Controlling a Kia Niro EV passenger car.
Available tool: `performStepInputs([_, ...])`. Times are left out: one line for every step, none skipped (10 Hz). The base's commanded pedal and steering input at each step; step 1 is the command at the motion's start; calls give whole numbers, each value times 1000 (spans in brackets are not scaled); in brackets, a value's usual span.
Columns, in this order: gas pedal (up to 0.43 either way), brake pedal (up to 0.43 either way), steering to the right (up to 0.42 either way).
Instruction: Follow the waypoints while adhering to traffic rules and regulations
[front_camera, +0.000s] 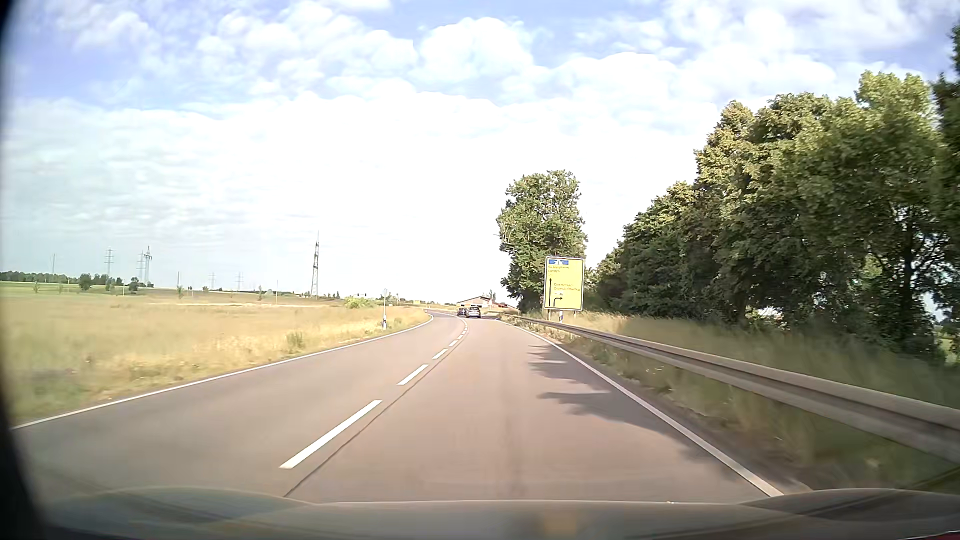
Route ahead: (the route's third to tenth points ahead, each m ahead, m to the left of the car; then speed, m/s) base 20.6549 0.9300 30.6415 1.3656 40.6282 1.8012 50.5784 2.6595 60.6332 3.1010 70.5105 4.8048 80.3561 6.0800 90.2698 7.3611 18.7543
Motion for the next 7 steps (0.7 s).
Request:
performStepInputs([118, 30, -7])
performStepInputs([130, 30, -7])
performStepInputs([130, 30, -7])
performStepInputs([130, 30, -7])
performStepInputs([130, 30, -7])
performStepInputs([130, 30, -6])
performStepInputs([130, 30, -6])
